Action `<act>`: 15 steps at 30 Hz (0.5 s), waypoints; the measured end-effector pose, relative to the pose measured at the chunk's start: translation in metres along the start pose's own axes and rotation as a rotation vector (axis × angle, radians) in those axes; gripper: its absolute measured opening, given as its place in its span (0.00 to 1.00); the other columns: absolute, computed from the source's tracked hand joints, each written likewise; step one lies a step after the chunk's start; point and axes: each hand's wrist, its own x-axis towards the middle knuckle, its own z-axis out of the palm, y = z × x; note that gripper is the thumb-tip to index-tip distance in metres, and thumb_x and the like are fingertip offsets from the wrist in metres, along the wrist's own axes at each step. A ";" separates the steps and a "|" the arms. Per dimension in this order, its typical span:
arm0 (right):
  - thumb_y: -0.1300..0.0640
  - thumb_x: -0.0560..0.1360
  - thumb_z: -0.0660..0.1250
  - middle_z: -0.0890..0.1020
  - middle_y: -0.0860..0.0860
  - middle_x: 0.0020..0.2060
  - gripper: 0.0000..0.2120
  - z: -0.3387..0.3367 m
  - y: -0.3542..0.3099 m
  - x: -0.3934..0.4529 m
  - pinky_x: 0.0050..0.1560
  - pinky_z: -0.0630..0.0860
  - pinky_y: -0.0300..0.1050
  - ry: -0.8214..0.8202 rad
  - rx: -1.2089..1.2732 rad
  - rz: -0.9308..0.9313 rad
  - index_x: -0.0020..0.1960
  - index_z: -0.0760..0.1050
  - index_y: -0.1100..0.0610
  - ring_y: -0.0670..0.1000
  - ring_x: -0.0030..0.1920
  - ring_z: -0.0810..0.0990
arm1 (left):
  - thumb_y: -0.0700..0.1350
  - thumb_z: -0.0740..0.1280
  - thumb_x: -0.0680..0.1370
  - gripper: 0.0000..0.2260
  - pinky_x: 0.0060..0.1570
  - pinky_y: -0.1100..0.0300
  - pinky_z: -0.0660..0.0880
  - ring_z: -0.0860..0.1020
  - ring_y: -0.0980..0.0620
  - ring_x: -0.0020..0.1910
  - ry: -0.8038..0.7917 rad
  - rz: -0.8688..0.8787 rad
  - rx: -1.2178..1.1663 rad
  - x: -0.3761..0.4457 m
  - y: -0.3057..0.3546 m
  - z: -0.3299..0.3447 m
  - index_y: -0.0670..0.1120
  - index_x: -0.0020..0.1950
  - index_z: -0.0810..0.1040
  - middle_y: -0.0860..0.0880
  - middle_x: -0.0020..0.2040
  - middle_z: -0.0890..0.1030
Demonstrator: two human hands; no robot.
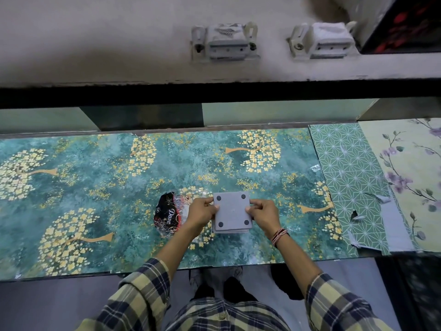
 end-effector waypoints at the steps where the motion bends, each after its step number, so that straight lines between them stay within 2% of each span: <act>1: 0.68 0.76 0.71 0.86 0.55 0.37 0.13 0.001 0.000 -0.001 0.51 0.85 0.55 0.006 -0.038 -0.013 0.60 0.84 0.63 0.57 0.43 0.87 | 0.33 0.68 0.78 0.10 0.54 0.39 0.82 0.84 0.37 0.52 0.029 0.009 0.024 0.000 -0.002 0.000 0.36 0.59 0.83 0.39 0.49 0.86; 5: 0.66 0.75 0.74 0.88 0.60 0.44 0.15 0.005 0.000 -0.001 0.52 0.85 0.58 0.022 -0.134 -0.033 0.61 0.83 0.63 0.58 0.45 0.87 | 0.35 0.73 0.75 0.10 0.52 0.41 0.83 0.85 0.41 0.48 0.125 0.028 0.090 0.004 -0.009 0.000 0.36 0.56 0.85 0.39 0.48 0.87; 12: 0.65 0.74 0.76 0.88 0.61 0.43 0.16 0.009 -0.005 -0.003 0.54 0.84 0.57 0.029 -0.218 -0.018 0.61 0.83 0.64 0.58 0.45 0.87 | 0.38 0.75 0.75 0.12 0.50 0.44 0.84 0.86 0.44 0.46 0.181 0.023 0.166 0.003 -0.013 -0.002 0.38 0.57 0.86 0.41 0.49 0.87; 15: 0.65 0.73 0.76 0.88 0.60 0.41 0.15 0.010 -0.007 -0.004 0.54 0.84 0.55 0.039 -0.230 -0.019 0.60 0.84 0.64 0.57 0.44 0.87 | 0.39 0.76 0.74 0.09 0.48 0.44 0.84 0.86 0.46 0.44 0.200 0.035 0.181 0.003 -0.015 -0.001 0.40 0.53 0.87 0.44 0.45 0.88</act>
